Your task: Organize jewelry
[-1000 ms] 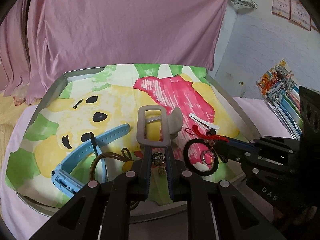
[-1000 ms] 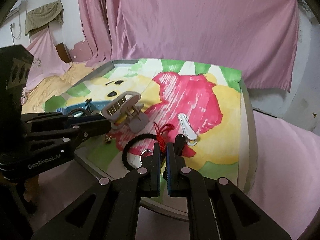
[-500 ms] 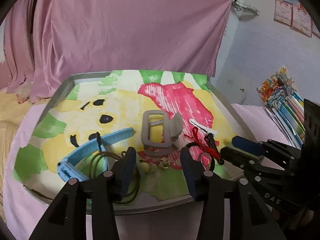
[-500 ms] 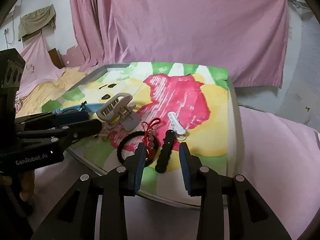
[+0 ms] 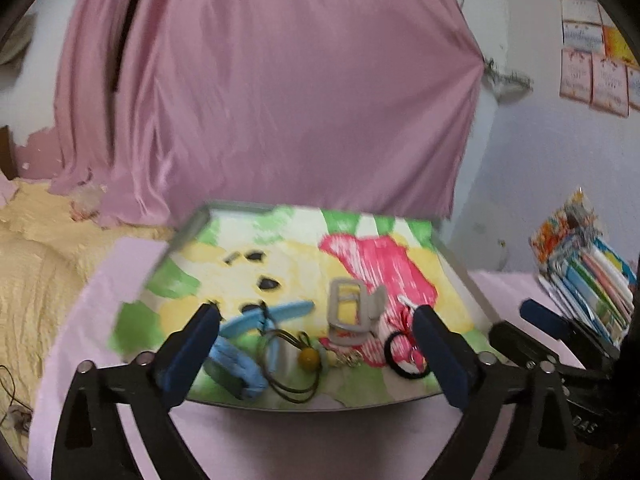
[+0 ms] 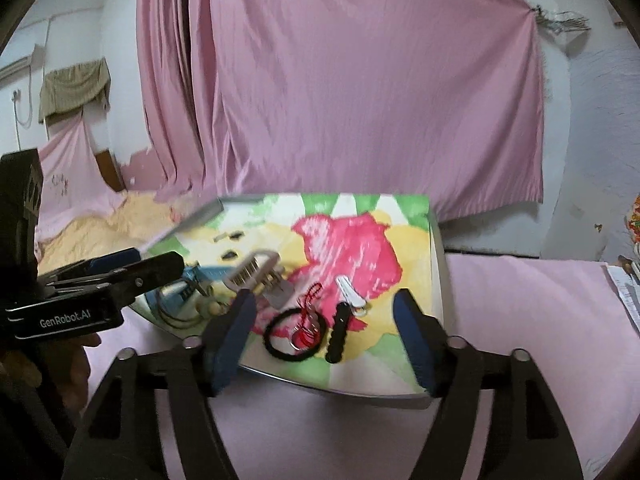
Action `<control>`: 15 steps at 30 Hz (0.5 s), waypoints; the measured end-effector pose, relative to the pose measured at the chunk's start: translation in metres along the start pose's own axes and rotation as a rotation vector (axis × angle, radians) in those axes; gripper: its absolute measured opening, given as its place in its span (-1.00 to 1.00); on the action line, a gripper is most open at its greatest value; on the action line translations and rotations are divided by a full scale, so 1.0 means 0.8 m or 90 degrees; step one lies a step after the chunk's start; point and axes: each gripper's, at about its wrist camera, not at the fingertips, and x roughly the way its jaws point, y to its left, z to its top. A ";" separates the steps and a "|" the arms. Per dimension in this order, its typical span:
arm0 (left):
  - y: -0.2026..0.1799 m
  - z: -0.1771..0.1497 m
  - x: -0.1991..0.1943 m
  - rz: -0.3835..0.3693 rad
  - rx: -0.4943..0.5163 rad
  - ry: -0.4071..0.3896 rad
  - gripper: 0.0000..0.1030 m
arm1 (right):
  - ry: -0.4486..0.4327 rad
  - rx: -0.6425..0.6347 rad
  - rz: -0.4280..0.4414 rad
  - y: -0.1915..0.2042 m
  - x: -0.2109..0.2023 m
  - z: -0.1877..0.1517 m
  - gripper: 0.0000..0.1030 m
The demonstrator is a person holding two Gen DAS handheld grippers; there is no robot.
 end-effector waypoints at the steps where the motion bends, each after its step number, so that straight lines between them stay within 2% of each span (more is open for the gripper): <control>1: 0.002 -0.001 -0.008 0.004 -0.001 -0.016 1.00 | -0.009 0.000 0.000 0.002 -0.005 -0.001 0.40; 7: 0.011 -0.010 -0.050 0.018 0.018 -0.080 1.00 | -0.074 0.005 -0.004 0.016 -0.043 -0.008 0.71; 15: 0.027 -0.031 -0.096 0.026 0.016 -0.140 1.00 | -0.132 0.010 -0.002 0.033 -0.083 -0.028 0.79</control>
